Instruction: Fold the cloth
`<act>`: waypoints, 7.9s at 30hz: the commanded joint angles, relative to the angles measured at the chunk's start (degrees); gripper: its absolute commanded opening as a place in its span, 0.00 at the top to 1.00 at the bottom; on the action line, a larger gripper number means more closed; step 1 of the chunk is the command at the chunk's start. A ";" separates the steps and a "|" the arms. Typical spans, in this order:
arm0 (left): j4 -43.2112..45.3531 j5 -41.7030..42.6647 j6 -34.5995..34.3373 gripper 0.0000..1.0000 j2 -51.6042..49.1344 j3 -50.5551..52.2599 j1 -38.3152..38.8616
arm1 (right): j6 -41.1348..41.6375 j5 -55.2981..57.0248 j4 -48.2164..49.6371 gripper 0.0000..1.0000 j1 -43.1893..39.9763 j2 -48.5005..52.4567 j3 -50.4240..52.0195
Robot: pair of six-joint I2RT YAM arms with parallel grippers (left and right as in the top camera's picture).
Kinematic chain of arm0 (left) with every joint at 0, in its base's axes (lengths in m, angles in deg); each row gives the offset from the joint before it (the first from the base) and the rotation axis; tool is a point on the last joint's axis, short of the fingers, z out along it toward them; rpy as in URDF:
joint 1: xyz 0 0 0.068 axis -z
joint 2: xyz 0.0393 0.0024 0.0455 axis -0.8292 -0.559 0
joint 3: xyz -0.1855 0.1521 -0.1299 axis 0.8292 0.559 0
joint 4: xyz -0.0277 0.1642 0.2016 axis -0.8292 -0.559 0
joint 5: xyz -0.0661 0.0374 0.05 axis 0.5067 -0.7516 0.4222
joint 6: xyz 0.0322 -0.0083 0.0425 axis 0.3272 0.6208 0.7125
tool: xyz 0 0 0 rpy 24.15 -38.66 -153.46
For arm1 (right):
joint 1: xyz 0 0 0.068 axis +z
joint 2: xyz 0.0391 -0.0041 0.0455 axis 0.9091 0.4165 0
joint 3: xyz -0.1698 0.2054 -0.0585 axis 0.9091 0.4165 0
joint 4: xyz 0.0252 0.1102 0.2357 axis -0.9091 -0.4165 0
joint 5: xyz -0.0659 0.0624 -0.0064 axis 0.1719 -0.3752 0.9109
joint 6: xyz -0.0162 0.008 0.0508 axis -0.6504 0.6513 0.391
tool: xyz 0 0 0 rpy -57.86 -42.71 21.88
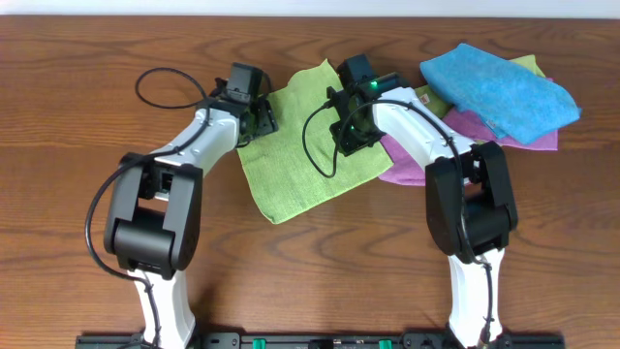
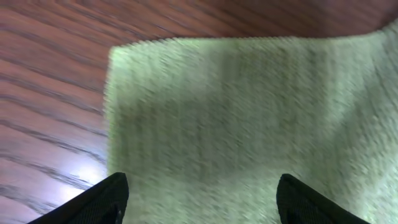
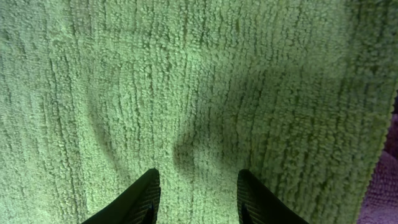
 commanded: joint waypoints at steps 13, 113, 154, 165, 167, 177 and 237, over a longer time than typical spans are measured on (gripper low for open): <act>2.93 -0.26 0.02 0.22 -0.61 -0.59 -2.47 | 1.60 0.13 -2.99 0.63 2.56 0.07 -0.31; 3.19 -6.78 -2.51 0.52 -4.07 -7.19 -5.49 | 51.23 2.01 -0.46 0.92 13.73 -2.43 16.76; -51.56 1.99 10.99 0.47 8.50 -8.68 -4.76 | 31.85 2.14 -9.60 0.23 9.66 -24.39 16.79; -60.13 6.97 19.61 0.52 8.90 -4.66 -4.66 | 22.18 -3.65 -10.49 0.17 3.96 -26.32 21.94; -58.36 6.99 19.58 0.53 9.64 -1.05 -4.63 | 21.68 -4.83 -7.63 0.12 3.48 -27.71 25.18; -40.19 14.93 18.12 0.52 18.08 14.47 -4.61 | 18.43 -15.47 4.92 0.15 3.56 -33.62 34.95; -7.21 8.24 2.32 0.60 27.39 34.45 -4.61 | 14.67 -9.73 25.22 0.23 -2.12 -41.05 51.41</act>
